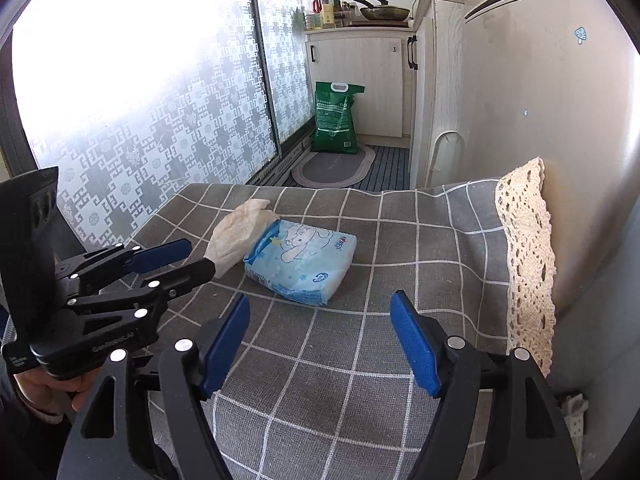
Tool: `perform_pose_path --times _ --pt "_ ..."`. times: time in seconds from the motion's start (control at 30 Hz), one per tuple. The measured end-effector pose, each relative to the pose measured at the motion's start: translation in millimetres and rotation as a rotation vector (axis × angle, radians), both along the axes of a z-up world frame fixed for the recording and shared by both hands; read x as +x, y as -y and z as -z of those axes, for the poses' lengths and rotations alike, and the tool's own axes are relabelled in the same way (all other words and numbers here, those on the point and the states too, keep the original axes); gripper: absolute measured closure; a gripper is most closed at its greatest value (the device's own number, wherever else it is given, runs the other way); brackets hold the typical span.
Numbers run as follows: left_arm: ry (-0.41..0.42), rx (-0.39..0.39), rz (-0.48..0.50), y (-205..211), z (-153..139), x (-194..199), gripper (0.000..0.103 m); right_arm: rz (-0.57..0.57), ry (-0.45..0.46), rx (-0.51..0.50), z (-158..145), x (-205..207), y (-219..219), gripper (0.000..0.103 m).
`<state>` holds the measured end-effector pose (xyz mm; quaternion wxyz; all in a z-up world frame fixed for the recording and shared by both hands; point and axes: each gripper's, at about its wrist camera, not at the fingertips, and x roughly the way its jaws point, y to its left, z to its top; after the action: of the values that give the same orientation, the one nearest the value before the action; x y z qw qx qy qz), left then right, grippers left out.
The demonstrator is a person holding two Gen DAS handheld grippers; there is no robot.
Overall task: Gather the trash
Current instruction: 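Grasp the crumpled tissue with the left gripper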
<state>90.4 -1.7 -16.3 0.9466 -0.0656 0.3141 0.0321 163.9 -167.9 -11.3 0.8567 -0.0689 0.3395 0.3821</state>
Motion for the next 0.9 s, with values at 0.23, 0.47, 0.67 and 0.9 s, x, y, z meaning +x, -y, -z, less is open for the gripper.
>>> perform_pose_path --times 0.23,0.47,0.67,0.9 --pt "-0.042 -0.008 -0.022 -0.2 7.2 8.8 0.089 -0.019 -0.012 0.006 2.2 -1.0 4.2 0.015" --pt "-0.014 -0.021 -0.007 -3.9 1.9 3.1 0.100 -0.024 -0.037 -0.015 11.1 -1.7 -7.1 0.011" --pt "0.067 -0.068 0.008 -14.3 -13.9 -13.1 0.100 -0.024 -0.052 -0.021 13.9 -1.6 -24.5 0.011" --pt "0.125 -0.107 -0.008 -35.0 -25.5 -31.1 0.101 0.002 -0.054 -0.080 19.8 1.7 -52.6 0.011"
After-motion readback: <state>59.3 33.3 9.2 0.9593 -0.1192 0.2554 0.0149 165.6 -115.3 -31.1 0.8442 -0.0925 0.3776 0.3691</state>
